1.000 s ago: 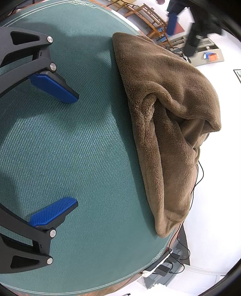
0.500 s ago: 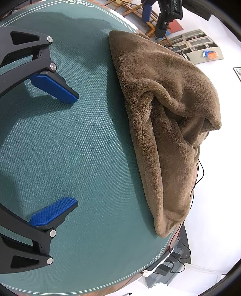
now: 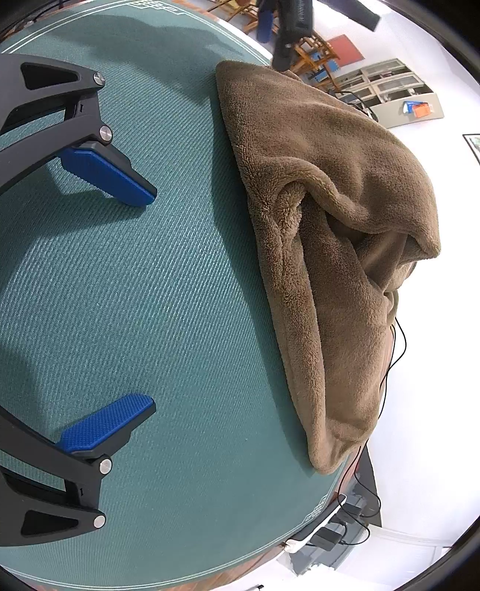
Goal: Fold clothes
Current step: 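Move both grippers open toward the crumpled brown fleece sweater, then close the right gripper on the brown sweater's edge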
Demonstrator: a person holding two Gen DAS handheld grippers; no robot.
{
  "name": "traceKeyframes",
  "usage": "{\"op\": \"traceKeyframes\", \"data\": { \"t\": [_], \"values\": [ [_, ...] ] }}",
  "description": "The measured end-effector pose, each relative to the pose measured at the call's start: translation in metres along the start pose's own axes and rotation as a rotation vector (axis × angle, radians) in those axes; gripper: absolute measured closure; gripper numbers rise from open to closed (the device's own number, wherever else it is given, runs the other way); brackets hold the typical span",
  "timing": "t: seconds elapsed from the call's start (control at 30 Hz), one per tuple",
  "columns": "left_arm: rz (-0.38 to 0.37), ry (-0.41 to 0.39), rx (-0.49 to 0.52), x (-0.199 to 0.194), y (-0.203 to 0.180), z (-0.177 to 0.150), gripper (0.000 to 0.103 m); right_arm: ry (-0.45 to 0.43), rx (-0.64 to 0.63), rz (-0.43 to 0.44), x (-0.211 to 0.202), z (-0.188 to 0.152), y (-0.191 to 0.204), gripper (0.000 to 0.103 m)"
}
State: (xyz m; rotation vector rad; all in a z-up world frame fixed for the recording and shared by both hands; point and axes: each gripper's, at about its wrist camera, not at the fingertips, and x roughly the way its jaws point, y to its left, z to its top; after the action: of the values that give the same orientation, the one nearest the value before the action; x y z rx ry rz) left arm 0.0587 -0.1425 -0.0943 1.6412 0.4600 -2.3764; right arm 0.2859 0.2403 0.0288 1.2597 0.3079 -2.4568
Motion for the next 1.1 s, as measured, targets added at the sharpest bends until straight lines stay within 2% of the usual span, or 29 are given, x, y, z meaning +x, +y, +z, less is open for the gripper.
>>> {"op": "traceKeyframes", "data": {
  "t": [0.27, 0.37, 0.4, 0.5, 0.57, 0.67, 0.8, 0.9, 1.1],
  "values": [
    [0.002, -0.015, 0.001, -0.003, 0.002, -0.002, 0.001, 0.011, 0.011, -0.014, 0.001, 0.002, 0.001, 0.0],
    [0.019, -0.023, -0.001, -0.006, 0.006, -0.001, 0.001, 0.097, 0.054, -0.049, 0.004, 0.014, 0.007, 0.0],
    [0.024, -0.026, -0.004, -0.007, 0.009, -0.001, 0.001, 0.109, 0.056, -0.032, 0.004, 0.019, 0.011, 0.0],
    [0.042, -0.031, -0.016, -0.009, 0.016, 0.002, 0.001, 0.031, -0.067, 0.027, -0.013, 0.037, 0.046, 0.0],
    [0.054, -0.031, -0.032, -0.009, 0.024, 0.004, 0.001, -0.039, -0.219, 0.062, -0.025, 0.049, 0.081, 0.0],
    [0.073, -0.027, -0.054, -0.009, 0.037, 0.002, 0.001, -0.101, -0.39, 0.106, -0.031, 0.061, 0.124, 0.0],
    [0.088, -0.024, -0.085, -0.011, 0.052, -0.002, 0.001, -0.097, -0.441, 0.156, -0.015, 0.076, 0.155, 0.0],
    [0.093, -0.02, -0.101, -0.01, 0.059, -0.006, 0.001, -0.109, -0.43, 0.12, -0.005, 0.088, 0.169, 0.0],
    [0.092, -0.001, -0.104, -0.005, 0.063, -0.011, 0.001, -0.196, -0.411, -0.031, 0.011, 0.131, 0.189, 0.0]
  ]
}}
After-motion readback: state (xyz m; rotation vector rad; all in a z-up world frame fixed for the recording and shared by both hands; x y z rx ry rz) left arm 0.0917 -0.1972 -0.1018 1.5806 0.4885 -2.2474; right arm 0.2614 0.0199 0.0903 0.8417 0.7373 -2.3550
